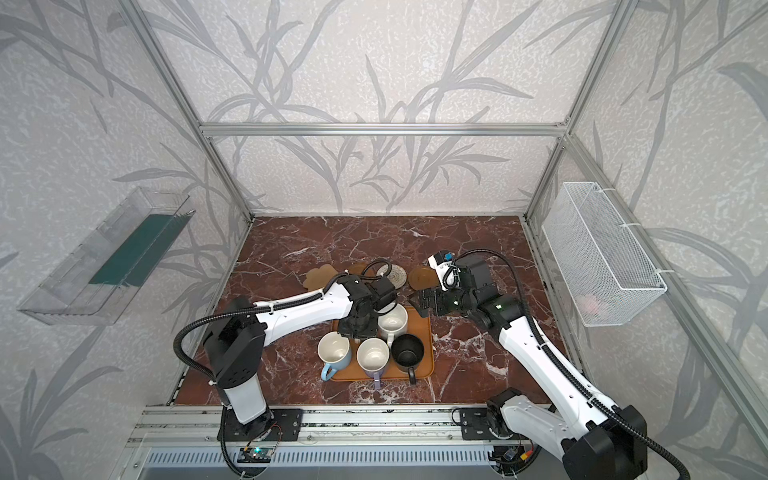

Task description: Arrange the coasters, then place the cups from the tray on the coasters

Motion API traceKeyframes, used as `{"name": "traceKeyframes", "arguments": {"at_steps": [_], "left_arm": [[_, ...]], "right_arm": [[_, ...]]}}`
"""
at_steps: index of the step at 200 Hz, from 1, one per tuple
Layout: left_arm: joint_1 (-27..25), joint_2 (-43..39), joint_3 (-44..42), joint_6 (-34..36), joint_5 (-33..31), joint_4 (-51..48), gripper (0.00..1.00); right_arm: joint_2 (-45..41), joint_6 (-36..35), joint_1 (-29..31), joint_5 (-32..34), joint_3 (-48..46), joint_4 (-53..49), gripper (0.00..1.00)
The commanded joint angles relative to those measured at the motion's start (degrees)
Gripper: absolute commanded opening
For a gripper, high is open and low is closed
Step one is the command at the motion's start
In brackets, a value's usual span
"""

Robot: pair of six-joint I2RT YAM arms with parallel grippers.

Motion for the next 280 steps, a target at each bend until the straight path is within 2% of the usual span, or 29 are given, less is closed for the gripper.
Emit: {"name": "traceKeyframes", "arguments": {"at_steps": [1,87,116,141,226,280], "left_arm": [[0.4,-3.3,2.6,0.5,-2.7,-1.5,0.00],[0.5,-5.5,4.7,1.4,-3.2,-4.1,0.00],[0.6,-6.2,6.4,2.1,-5.0,-5.8,0.00],[0.6,-6.3,7.0,3.2,-3.4,-5.6,0.00],[0.6,-1.8,4.4,4.1,0.2,-4.4,0.00],[0.6,1.0,4.5,4.8,1.3,-3.7,0.07]], "right_arm": [[-2.4,-0.5,0.3,-0.2,-1.2,1.6,0.96],[-3.9,-0.6,0.3,-0.9,-3.1,3.3,0.95],[-4.0,-0.5,0.3,-0.8,-3.3,3.7,0.95],[-3.7,-0.8,0.3,-1.5,-3.2,3.9,0.95],[-3.7,-1.0,0.3,-0.9,-3.9,3.9,0.95],[-3.4,-1.2,0.3,-0.9,-3.7,3.8,0.95]]}}
